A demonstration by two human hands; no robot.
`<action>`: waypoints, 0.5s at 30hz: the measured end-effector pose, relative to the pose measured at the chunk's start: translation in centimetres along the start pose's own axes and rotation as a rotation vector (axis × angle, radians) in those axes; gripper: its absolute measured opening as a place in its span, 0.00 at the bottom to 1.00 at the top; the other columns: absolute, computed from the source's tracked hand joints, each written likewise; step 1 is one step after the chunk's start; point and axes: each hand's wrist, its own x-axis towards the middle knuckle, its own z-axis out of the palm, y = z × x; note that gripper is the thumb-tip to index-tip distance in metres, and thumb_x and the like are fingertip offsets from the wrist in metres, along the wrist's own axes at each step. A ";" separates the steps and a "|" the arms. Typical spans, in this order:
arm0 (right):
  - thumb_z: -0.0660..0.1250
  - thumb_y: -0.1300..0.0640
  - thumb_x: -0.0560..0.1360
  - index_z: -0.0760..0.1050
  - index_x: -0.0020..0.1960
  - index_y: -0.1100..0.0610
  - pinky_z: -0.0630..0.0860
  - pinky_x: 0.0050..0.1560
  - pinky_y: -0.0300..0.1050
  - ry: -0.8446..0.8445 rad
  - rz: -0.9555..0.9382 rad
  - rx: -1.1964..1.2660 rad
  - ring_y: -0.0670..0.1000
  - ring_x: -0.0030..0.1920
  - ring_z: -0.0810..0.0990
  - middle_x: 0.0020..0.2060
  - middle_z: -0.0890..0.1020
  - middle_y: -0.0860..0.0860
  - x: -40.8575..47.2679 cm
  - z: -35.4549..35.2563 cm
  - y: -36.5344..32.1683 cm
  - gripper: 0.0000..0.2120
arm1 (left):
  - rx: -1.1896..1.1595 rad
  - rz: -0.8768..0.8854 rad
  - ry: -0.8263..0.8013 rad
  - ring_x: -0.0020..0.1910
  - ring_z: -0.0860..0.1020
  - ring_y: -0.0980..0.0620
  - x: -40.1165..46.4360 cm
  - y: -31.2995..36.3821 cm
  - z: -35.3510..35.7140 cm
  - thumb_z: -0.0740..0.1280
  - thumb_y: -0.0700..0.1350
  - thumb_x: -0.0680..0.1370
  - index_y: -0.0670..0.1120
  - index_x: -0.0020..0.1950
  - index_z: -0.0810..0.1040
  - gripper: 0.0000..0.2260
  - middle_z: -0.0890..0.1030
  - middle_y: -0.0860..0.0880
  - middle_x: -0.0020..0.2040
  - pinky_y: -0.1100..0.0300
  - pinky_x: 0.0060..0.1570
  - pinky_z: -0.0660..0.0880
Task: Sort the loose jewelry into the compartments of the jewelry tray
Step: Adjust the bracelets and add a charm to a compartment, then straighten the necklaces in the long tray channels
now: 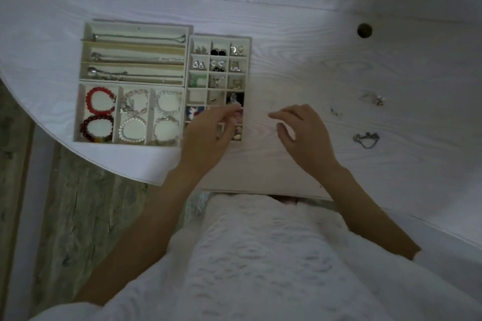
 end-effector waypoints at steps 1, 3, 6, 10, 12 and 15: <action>0.61 0.61 0.76 0.80 0.55 0.59 0.69 0.50 0.45 0.021 0.073 -0.020 0.54 0.48 0.74 0.46 0.81 0.54 -1.4 -0.8 1.2 0.12 | -0.001 0.097 -0.020 0.43 0.78 0.56 0.5 1.1 0.7 0.61 0.44 0.78 0.44 0.58 0.80 0.13 0.83 0.50 0.48 0.63 0.45 0.74; 0.64 0.63 0.75 0.80 0.55 0.58 0.67 0.53 0.42 0.067 0.307 -0.058 0.52 0.50 0.74 0.48 0.81 0.54 -5.1 -3.0 5.1 0.11 | 0.022 0.327 -0.093 0.43 0.80 0.52 1.4 4.1 4.5 0.62 0.42 0.78 0.44 0.56 0.81 0.11 0.83 0.50 0.46 0.59 0.45 0.76; 0.65 0.63 0.73 0.79 0.56 0.57 0.68 0.54 0.43 0.123 0.595 -0.071 0.58 0.52 0.76 0.52 0.79 0.57 -9.0 -4.7 10.5 0.13 | 0.057 0.425 -0.244 0.44 0.79 0.49 2.3 7.1 10.5 0.62 0.42 0.77 0.44 0.54 0.82 0.11 0.83 0.49 0.46 0.59 0.41 0.76; 0.65 0.64 0.74 0.77 0.60 0.57 0.74 0.49 0.50 0.099 0.746 -0.035 0.60 0.50 0.77 0.55 0.75 0.59 -10.5 -6.0 14.8 0.15 | 0.155 0.327 -0.401 0.50 0.79 0.45 3.3 10.2 18.2 0.68 0.43 0.76 0.44 0.56 0.81 0.10 0.81 0.46 0.50 0.56 0.40 0.77; 0.65 0.63 0.75 0.77 0.61 0.58 0.73 0.48 0.49 0.067 0.717 -0.025 0.60 0.49 0.77 0.55 0.76 0.59 -10.2 -6.5 15.9 0.14 | 0.213 0.266 -0.418 0.49 0.79 0.43 4.3 11.7 21.2 0.70 0.43 0.74 0.43 0.55 0.81 0.10 0.81 0.44 0.50 0.52 0.39 0.77; 0.66 0.60 0.75 0.78 0.57 0.58 0.74 0.45 0.50 -0.009 0.618 -0.060 0.58 0.49 0.77 0.52 0.76 0.58 -9.3 -6.7 17.0 0.11 | 0.265 0.238 -0.482 0.43 0.79 0.41 5.5 12.8 23.8 0.75 0.43 0.69 0.41 0.49 0.80 0.11 0.80 0.42 0.44 0.52 0.35 0.76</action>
